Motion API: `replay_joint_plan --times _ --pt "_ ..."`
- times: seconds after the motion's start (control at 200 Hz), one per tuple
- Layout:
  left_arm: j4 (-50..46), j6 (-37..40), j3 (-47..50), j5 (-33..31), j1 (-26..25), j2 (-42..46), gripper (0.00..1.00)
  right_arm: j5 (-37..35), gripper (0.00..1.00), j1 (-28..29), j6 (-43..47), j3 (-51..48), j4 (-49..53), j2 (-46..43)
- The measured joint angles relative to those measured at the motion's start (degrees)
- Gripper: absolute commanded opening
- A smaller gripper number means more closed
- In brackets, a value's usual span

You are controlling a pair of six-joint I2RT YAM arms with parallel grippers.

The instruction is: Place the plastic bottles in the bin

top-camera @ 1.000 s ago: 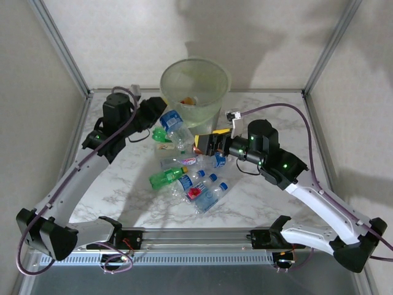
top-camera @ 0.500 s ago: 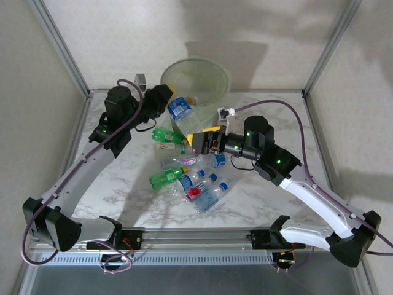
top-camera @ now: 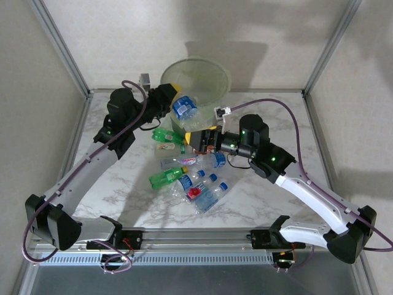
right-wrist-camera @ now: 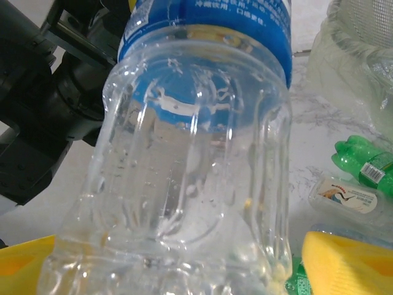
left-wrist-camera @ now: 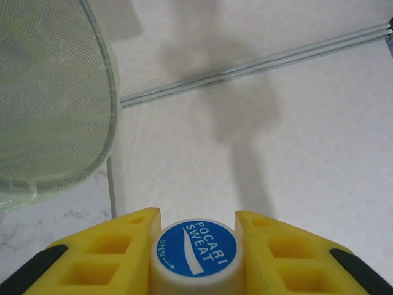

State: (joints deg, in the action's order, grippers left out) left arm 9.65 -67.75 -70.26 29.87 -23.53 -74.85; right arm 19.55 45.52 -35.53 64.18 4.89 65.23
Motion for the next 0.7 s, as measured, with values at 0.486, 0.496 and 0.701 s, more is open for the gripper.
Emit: replay_joint_plan --times 0.486,0.496,0.701 --pt "0.81 0.31 0.17 0.35 -0.39 -0.70 0.78 -1.25 0.56 0.02 -0.09 0.00 0.09 -0.74" --pt "0.79 0.42 0.17 0.31 -0.39 -0.70 0.80 -1.49 0.56 0.02 -0.09 0.00 0.09 -0.74" --pt "-0.72 2.99 0.15 -0.96 -0.39 -0.63 1.00 -4.76 0.55 0.02 -0.04 0.44 1.36 -1.27"
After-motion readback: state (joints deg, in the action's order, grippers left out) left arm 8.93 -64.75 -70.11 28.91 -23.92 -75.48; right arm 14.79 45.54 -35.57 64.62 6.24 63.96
